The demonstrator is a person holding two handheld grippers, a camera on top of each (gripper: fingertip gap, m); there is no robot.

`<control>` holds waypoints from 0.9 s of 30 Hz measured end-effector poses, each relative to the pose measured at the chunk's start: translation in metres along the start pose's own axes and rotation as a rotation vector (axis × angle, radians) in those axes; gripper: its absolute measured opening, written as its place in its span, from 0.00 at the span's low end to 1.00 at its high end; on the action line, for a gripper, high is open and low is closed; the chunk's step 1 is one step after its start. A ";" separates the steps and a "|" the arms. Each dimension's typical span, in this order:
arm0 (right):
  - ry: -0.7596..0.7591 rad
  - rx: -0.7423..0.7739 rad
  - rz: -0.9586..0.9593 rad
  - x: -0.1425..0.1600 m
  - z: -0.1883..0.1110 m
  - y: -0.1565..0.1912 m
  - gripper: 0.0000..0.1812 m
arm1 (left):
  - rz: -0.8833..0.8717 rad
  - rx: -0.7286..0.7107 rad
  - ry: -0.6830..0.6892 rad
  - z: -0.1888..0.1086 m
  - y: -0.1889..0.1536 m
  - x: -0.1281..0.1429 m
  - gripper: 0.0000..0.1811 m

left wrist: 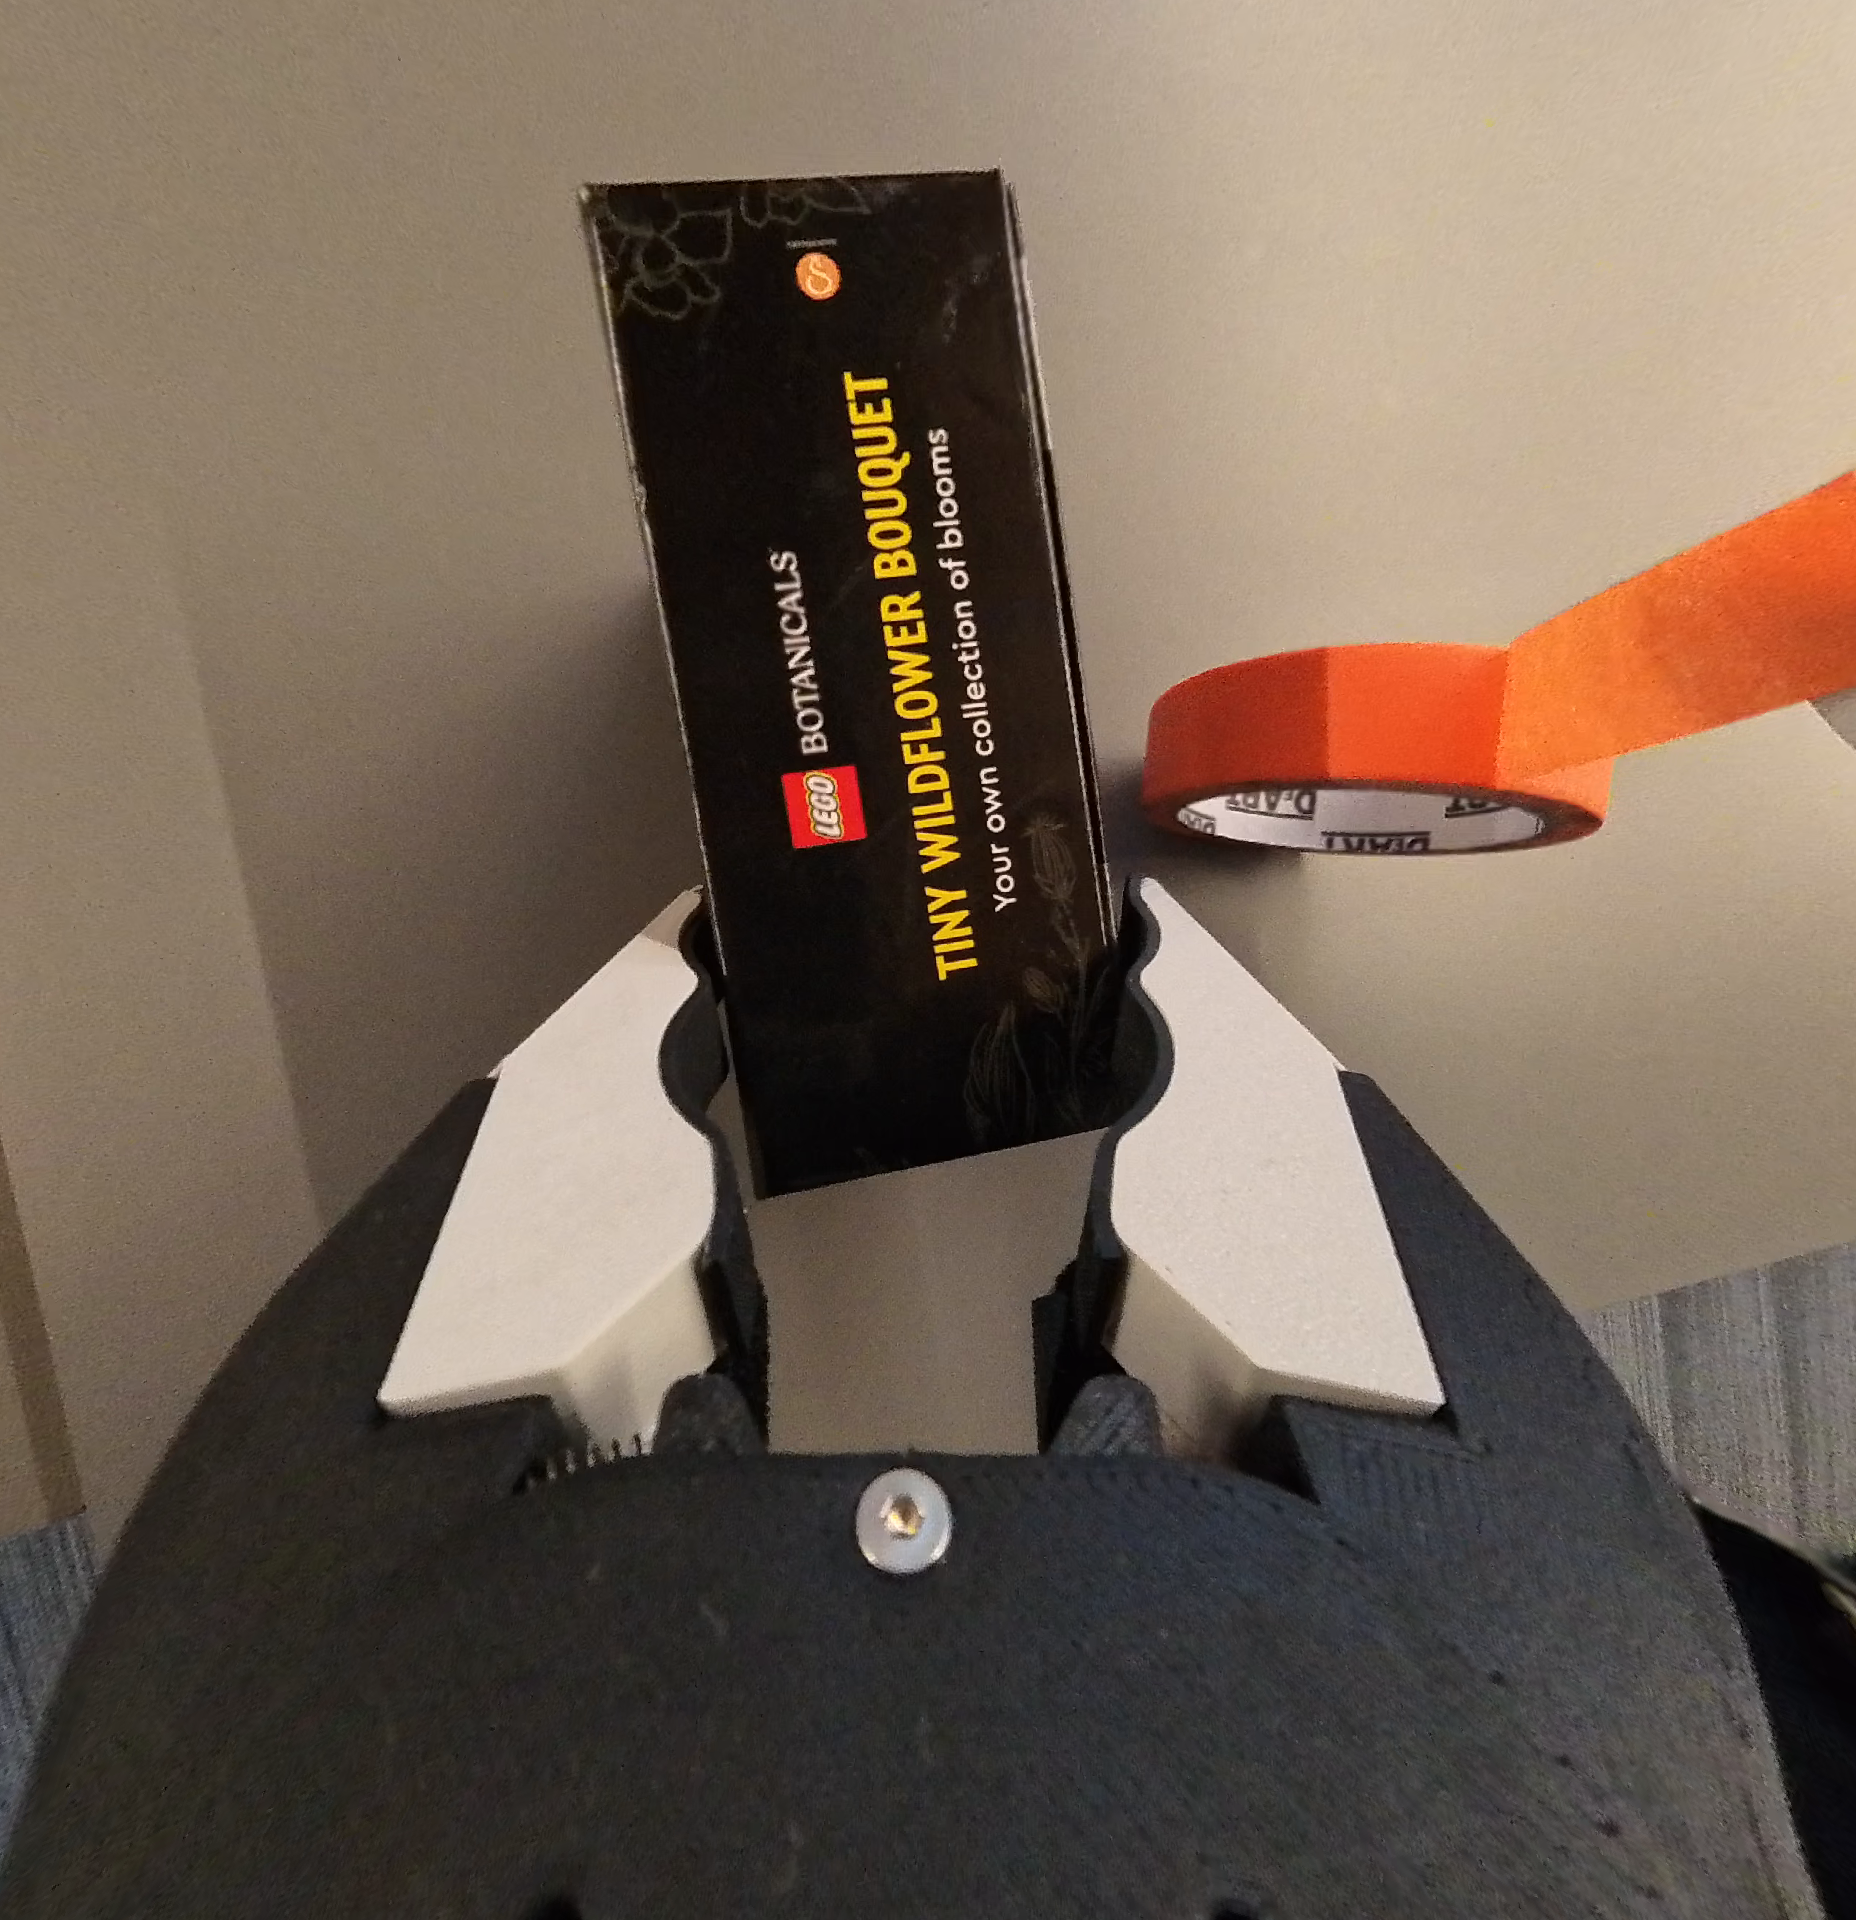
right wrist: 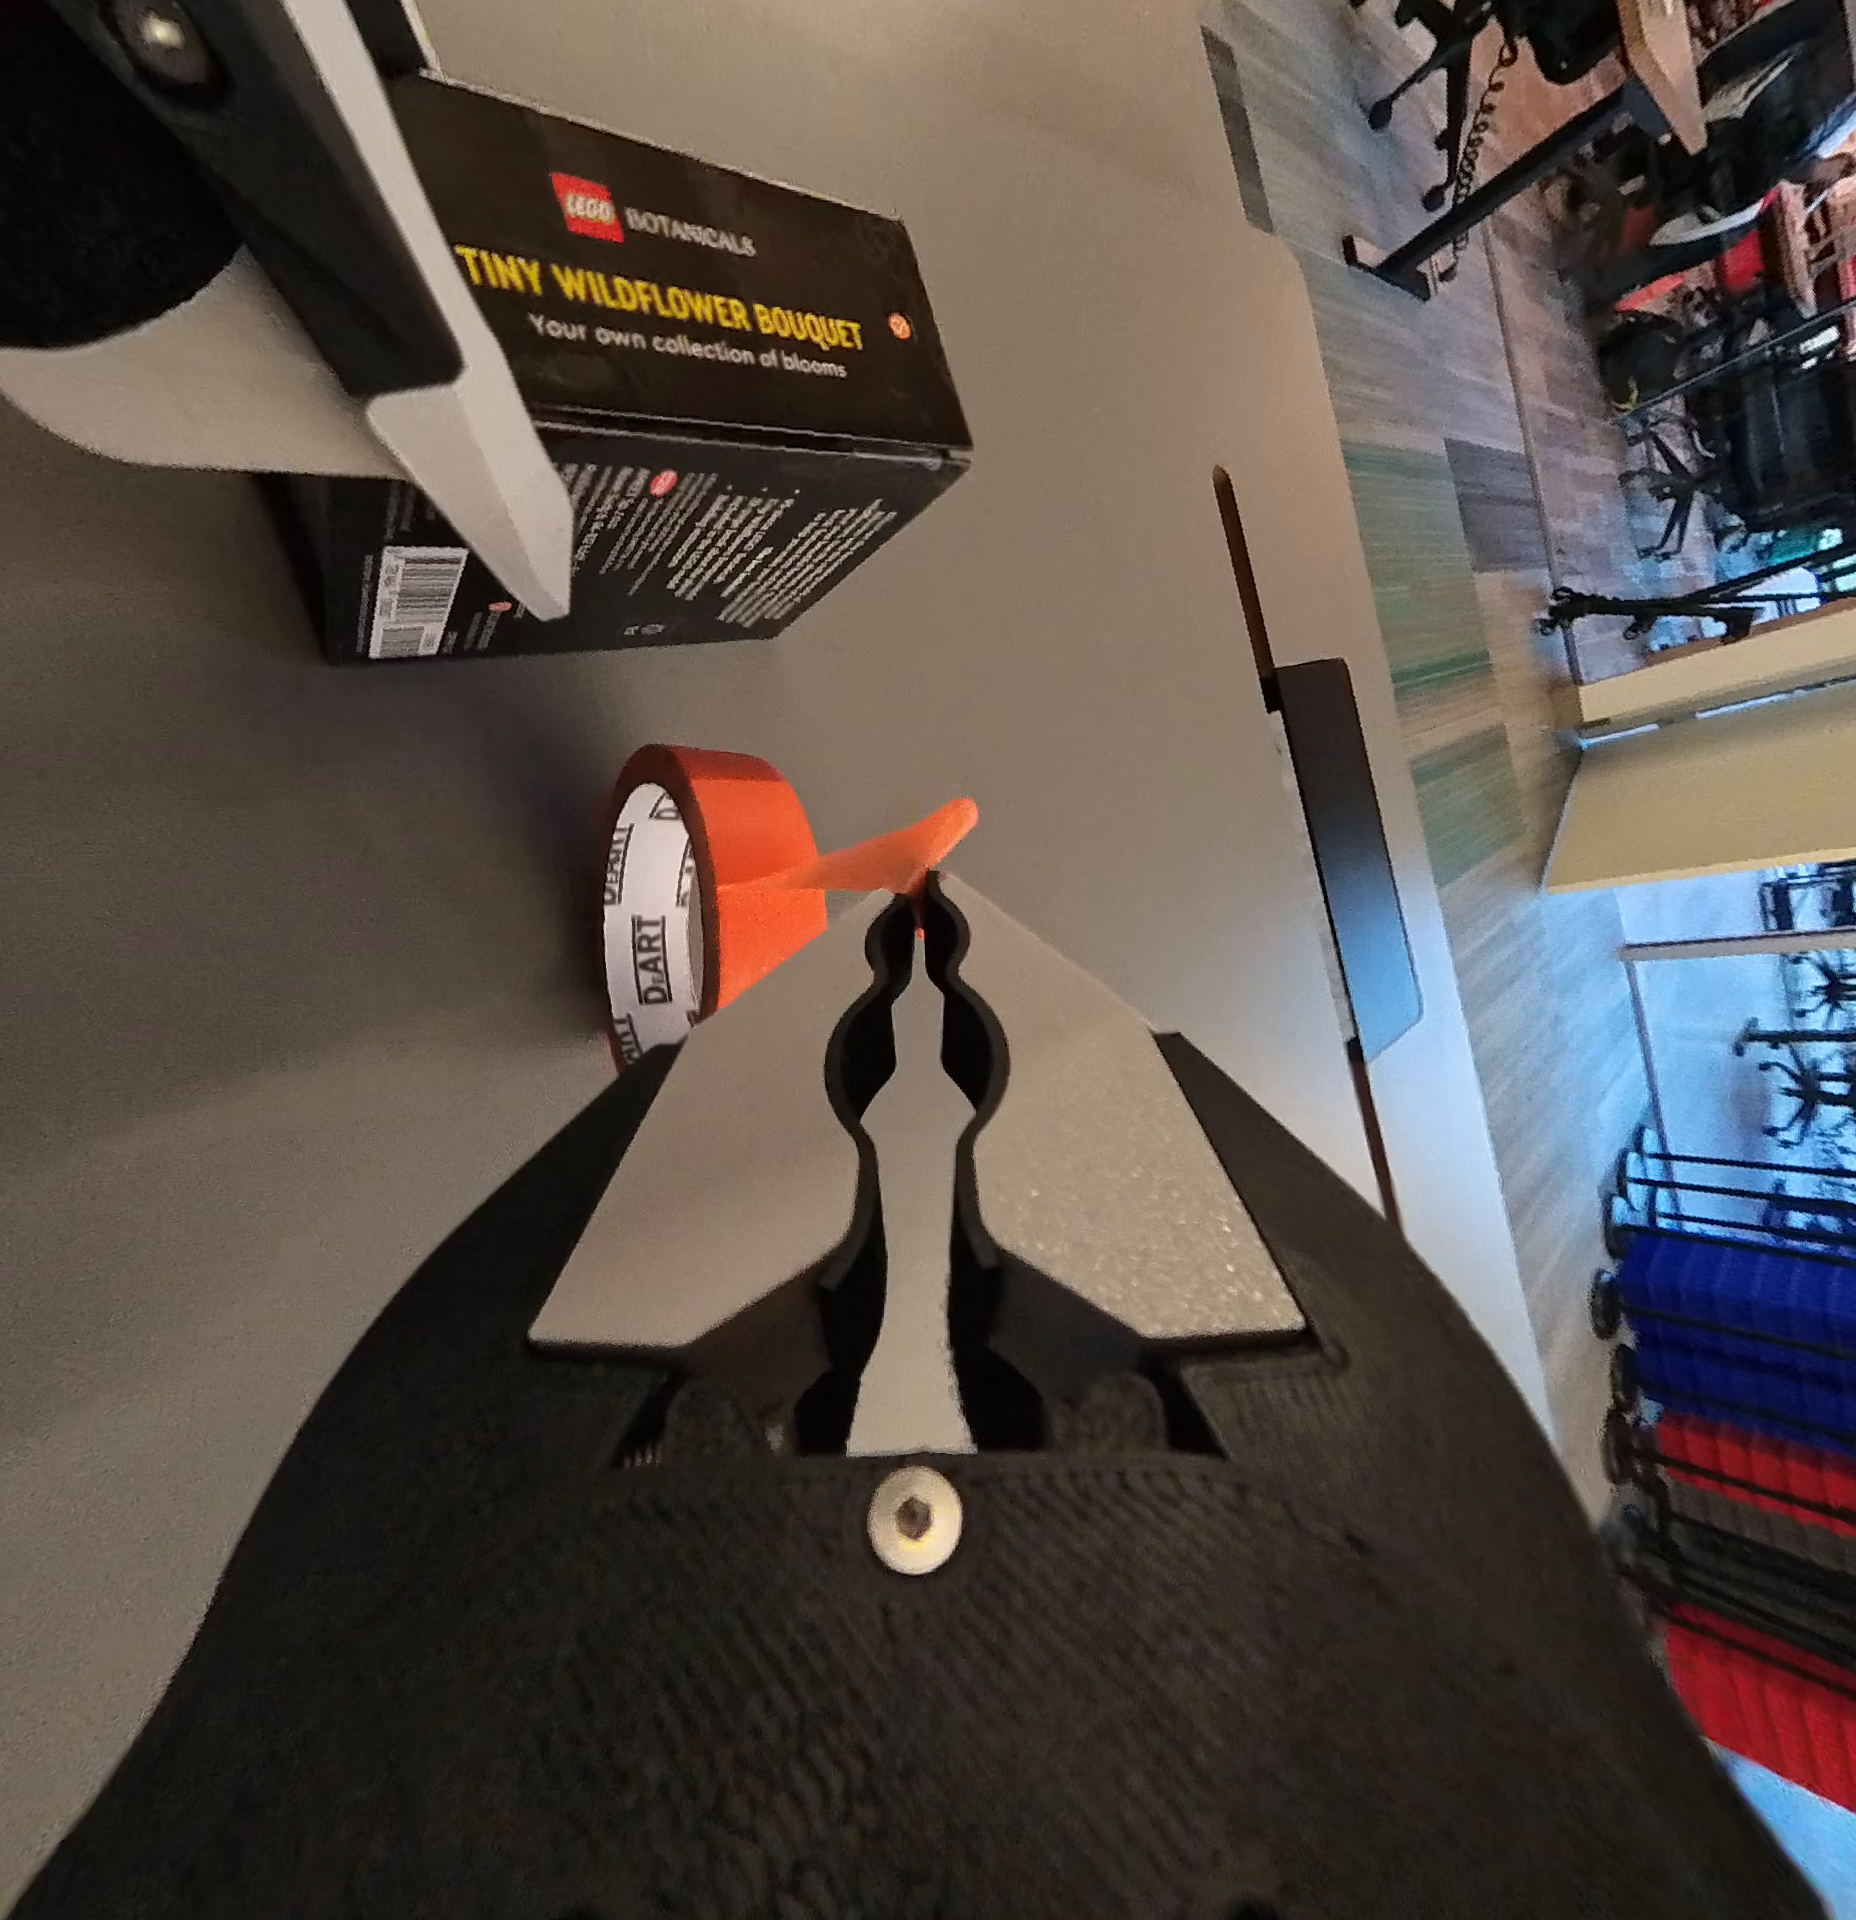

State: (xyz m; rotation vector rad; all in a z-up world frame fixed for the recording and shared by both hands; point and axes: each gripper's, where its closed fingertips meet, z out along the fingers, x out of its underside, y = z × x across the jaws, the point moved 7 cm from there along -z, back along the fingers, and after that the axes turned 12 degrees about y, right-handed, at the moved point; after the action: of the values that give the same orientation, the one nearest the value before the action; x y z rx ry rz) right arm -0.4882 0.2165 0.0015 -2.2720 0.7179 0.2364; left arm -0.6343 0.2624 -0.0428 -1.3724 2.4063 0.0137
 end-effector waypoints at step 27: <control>0.004 0.126 -0.367 -0.002 -0.008 -0.022 0.18 | 0.061 0.033 -0.009 0.002 -0.003 -0.003 0.41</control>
State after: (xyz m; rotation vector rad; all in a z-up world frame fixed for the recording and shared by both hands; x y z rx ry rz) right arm -0.4781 0.2244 0.0210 -2.2335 0.2976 0.0104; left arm -0.6297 0.2634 -0.0430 -1.2819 2.4287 -0.0035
